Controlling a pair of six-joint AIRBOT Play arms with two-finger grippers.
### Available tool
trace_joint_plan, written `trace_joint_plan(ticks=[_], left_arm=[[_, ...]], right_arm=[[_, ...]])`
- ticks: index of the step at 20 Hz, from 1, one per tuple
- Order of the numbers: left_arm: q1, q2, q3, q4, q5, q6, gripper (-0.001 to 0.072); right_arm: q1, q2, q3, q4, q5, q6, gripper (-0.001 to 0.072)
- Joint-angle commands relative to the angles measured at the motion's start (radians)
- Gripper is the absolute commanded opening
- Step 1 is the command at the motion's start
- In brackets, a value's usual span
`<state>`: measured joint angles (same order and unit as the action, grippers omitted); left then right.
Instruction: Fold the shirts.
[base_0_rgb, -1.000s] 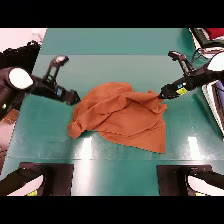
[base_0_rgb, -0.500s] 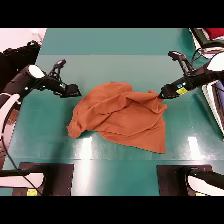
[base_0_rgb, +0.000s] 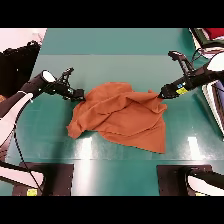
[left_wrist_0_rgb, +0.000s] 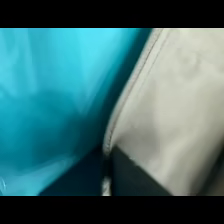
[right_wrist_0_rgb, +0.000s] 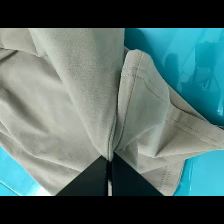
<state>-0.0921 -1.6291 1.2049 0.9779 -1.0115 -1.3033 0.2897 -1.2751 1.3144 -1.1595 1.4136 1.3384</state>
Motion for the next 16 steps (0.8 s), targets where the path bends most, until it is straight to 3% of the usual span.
trace_joint_plan(ticks=[1,5,16], left_arm=[[-0.006,0.007,0.038,-0.013,-0.045,0.001,0.0024],[0.015,0.178,0.184,0.033,-0.045,-0.001,0.0024],[0.101,0.816,0.692,0.107,-0.095,-0.018,0.0025]], right_arm=[[-0.002,0.005,0.002,-0.002,-0.005,0.0,0.0012],[-0.053,0.062,0.074,-0.003,0.007,0.008,0.0012],[-0.232,0.315,0.637,-0.003,0.027,0.008,0.0012]])
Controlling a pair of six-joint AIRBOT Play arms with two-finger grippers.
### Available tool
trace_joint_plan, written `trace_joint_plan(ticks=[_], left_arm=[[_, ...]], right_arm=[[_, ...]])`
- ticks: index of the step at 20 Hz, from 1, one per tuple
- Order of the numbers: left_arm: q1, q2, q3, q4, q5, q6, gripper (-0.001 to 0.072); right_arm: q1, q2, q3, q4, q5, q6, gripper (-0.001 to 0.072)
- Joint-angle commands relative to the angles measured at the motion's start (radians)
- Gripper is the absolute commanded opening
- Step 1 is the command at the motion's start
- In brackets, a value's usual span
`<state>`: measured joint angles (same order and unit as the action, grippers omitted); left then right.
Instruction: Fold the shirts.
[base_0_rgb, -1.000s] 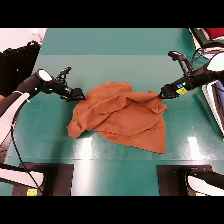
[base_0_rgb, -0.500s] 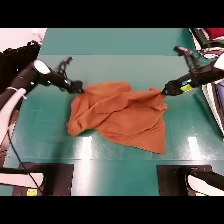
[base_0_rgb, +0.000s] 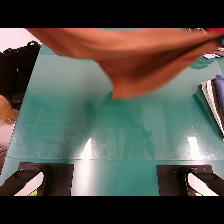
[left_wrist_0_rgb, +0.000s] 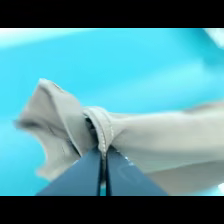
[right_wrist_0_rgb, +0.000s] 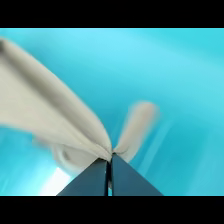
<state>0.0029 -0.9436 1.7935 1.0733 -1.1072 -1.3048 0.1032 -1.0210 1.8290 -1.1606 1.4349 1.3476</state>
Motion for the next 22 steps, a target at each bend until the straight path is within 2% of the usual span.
trace_joint_plan(ticks=[1,4,7,10,13,18,22], left_arm=[[0.006,0.158,0.13,0.011,0.004,-0.038,0.0025],[0.006,0.197,0.193,0.011,-0.021,-0.085,0.0025],[0.006,0.179,0.178,0.009,-0.171,-0.137,0.0025],[0.006,0.128,0.09,-0.002,-0.362,-0.14,0.0025],[0.006,0.098,-0.114,-0.009,-0.384,-0.139,0.0025],[0.006,0.097,-0.647,-0.012,-0.247,-0.108,0.0025],[0.006,0.097,-1.0,-0.012,0.071,-0.056,0.0026]], right_arm=[[-0.067,0.082,0.158,-0.002,0.013,-0.001,0.0012],[-0.138,0.135,0.236,-0.001,0.028,-0.001,0.0012],[-0.174,0.2,0.161,0.014,0.027,-0.001,0.0012],[-0.176,0.232,0.034,0.017,0.042,-0.001,0.0012],[-0.175,0.213,-0.1,0.018,0.078,-0.001,0.0012],[-0.175,0.103,-0.369,0.018,0.127,-0.002,0.0012],[-0.174,0.04,-0.578,0.037,0.057,-0.007,0.0012]])
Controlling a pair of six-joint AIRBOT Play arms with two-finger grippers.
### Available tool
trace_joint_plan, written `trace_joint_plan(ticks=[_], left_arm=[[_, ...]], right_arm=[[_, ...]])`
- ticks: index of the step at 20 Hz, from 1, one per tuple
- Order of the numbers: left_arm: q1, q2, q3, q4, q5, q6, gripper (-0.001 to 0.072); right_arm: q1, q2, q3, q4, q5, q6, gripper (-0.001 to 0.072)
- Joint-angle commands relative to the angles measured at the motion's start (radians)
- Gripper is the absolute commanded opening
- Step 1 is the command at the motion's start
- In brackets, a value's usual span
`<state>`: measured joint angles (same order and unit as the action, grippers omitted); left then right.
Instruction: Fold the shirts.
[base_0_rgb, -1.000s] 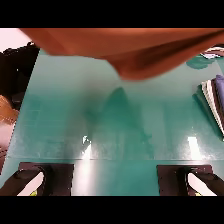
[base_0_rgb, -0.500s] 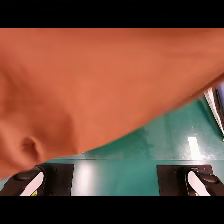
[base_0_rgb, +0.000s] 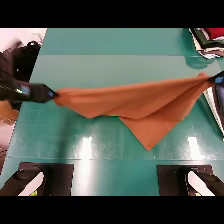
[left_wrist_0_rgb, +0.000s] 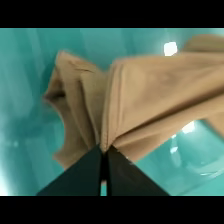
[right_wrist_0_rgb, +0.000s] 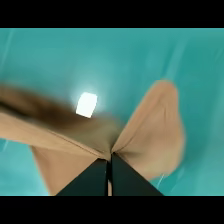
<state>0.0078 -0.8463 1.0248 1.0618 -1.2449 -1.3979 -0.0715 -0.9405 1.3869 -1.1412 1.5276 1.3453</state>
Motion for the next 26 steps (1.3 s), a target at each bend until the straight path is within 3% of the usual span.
trace_joint_plan(ticks=[1,6,8,9,17,24,26], left_arm=[[0.001,-0.001,-0.275,-0.001,0.274,0.045,0.0026],[0.001,-0.001,-0.303,-0.064,0.306,0.046,0.003],[-0.002,-0.001,-0.303,-0.121,0.275,0.072,0.045],[-0.002,-0.001,-0.303,-0.124,0.267,0.079,0.042],[-0.002,-0.001,-0.317,-0.093,0.158,0.097,0.0419],[-0.002,-0.005,-0.437,-0.159,0.333,0.101,0.0419],[-0.002,-0.045,-0.436,-0.215,0.367,0.137,0.0419]], right_arm=[[0.001,-0.05,-0.169,0.045,-0.059,-0.01,0.0012],[0.001,-0.054,-0.302,0.161,-0.135,-0.011,0.0012],[0.001,-0.054,-0.336,0.164,-0.133,-0.011,0.0012],[0.001,-0.054,-0.342,0.163,-0.132,-0.011,0.0012],[0.001,0.025,-0.343,0.146,-0.149,-0.011,0.0012],[0.001,0.03,-0.343,0.147,-0.137,-0.011,0.0012],[0.001,0.03,-0.343,0.147,-0.137,-0.011,0.0012]])
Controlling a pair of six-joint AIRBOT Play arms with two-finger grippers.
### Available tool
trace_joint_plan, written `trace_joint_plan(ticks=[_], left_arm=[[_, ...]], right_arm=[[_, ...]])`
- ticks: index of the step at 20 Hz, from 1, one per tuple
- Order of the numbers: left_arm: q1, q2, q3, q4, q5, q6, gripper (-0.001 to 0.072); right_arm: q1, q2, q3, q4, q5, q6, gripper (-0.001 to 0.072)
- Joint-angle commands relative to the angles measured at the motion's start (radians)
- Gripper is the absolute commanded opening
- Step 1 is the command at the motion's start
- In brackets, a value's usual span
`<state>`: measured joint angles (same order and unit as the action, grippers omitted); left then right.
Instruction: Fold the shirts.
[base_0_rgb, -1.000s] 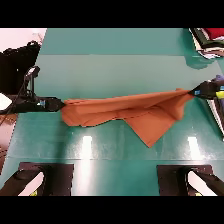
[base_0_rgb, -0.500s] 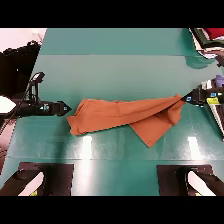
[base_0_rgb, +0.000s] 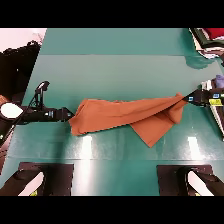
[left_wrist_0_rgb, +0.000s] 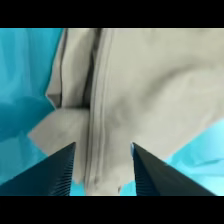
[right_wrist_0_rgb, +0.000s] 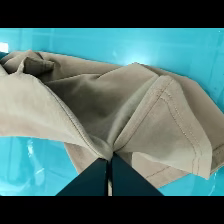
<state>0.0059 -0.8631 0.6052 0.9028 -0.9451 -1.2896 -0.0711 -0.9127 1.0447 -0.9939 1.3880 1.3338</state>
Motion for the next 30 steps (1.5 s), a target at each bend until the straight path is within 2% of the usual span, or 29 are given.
trace_joint_plan(ticks=[1,4,10,13,17,18,19,20,23,26,30], left_arm=[[0.0,-0.063,-0.015,-0.093,0.074,0.052,0.0419],[0.0,-0.18,0.014,-0.166,0.082,0.121,0.0419],[-0.026,-0.379,0.145,-0.184,0.039,0.134,0.0419],[-0.102,-0.406,0.162,-0.194,0.062,0.172,0.0419],[-0.11,-0.405,0.234,-0.196,0.038,0.163,0.0417],[-0.11,-0.405,0.24,-0.202,0.026,0.163,0.0353],[-0.11,-0.405,0.24,-0.201,0.019,0.165,0.0142],[-0.11,-0.405,0.24,-0.201,0.013,0.166,0.0029],[-0.107,-0.382,0.272,-0.197,0.006,0.162,0.0024],[-0.107,-0.278,0.401,-0.186,0.008,0.157,0.0024],[-0.107,-0.086,0.702,0.002,0.009,0.06,0.0024]], right_arm=[[0.0,0.002,0.0,0.0,0.005,0.001,0.0012],[0.0,0.002,0.0,-0.001,0.012,0.001,0.0012],[0.0,0.002,0.0,-0.002,0.006,0.001,0.0012],[0.0,0.002,0.0,-0.003,0.004,0.001,0.0012],[0.0,0.002,0.0,-0.003,0.002,0.001,0.0012],[0.0,0.002,0.0,-0.004,-0.001,0.001,0.0012],[0.0,0.002,0.0,-0.004,-0.005,0.001,0.0012],[0.0,0.002,0.0,-0.003,-0.011,0.001,0.0012],[0.0,0.002,0.002,-0.003,-0.021,0.001,0.0012],[0.0,0.002,0.066,-0.002,-0.014,0.0,0.0012],[0.0,0.002,0.312,-0.001,0.019,0.0,0.0012]])
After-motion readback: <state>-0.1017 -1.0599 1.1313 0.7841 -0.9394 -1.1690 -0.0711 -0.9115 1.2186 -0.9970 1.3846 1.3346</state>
